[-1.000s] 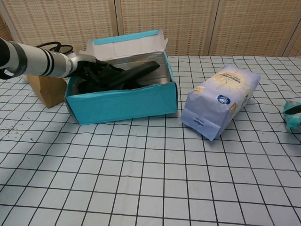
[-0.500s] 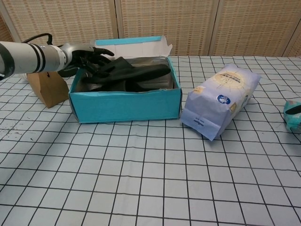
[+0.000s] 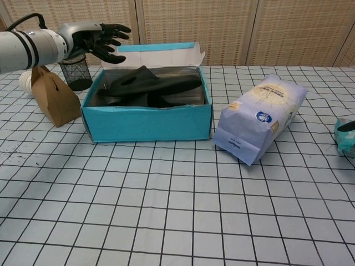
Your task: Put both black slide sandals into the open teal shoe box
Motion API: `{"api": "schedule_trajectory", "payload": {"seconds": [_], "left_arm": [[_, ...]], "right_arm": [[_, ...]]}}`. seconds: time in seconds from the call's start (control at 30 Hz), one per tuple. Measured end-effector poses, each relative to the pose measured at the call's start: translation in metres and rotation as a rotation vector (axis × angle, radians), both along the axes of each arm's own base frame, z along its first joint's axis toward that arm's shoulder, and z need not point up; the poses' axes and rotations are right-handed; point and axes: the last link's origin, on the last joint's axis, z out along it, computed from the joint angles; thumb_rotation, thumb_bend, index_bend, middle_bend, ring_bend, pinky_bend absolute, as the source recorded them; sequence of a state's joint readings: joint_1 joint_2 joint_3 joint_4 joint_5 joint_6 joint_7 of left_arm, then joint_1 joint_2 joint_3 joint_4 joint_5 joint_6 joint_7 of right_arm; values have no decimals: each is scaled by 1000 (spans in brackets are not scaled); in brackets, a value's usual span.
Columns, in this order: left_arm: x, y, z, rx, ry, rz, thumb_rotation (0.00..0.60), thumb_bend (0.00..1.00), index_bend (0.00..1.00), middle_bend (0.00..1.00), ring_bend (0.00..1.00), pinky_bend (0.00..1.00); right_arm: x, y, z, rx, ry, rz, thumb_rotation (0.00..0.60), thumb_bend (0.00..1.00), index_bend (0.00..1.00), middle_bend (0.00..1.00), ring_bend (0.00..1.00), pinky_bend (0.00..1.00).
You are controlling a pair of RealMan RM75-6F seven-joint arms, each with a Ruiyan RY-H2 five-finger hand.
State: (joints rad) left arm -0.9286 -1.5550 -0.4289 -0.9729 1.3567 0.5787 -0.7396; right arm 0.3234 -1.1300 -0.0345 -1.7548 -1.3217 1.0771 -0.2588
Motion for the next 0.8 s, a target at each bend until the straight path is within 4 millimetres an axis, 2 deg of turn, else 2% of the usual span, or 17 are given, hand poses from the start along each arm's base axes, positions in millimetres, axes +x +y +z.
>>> {"api": "schedule_trajectory", "payload": {"seconds": [0.13, 0.23, 0.33, 0.43, 0.57, 0.67, 0.8], "left_arm": [[-6, -21, 8, -7, 25, -63, 600, 414, 0, 0, 0, 37], [-23, -49, 18, -3, 84, -109, 600, 419, 0, 0, 0, 37], [-46, -85, 29, 3, 179, -133, 600, 420, 0, 0, 0, 33], [-76, -125, 43, 46, 300, -130, 600, 417, 0, 0, 0, 27], [-122, -187, 67, 196, 505, -70, 600, 415, 0, 0, 0, 25], [-149, -234, 86, 326, 636, 20, 600, 416, 0, 0, 0, 22], [-175, -294, 104, 430, 807, 157, 600, 422, 0, 0, 0, 19]], "right_arm": [[1, 1, 6, -68, 8, 25, 600, 38, 0, 0, 0, 0], [-1, 3, 13, -149, 23, 40, 600, 38, 0, 0, 0, 0], [-4, 7, 20, -230, 50, 49, 600, 38, 0, 0, 0, 0], [-8, 12, 22, -291, 81, 55, 600, 38, 0, 0, 0, 0], [-13, 19, 26, -361, 106, 60, 600, 38, 0, 0, 0, 0], [-20, 25, 31, -417, 125, 52, 600, 39, 0, 0, 0, 0], [-27, 33, 38, -462, 141, 44, 600, 40, 0, 0, 0, 0]]}}
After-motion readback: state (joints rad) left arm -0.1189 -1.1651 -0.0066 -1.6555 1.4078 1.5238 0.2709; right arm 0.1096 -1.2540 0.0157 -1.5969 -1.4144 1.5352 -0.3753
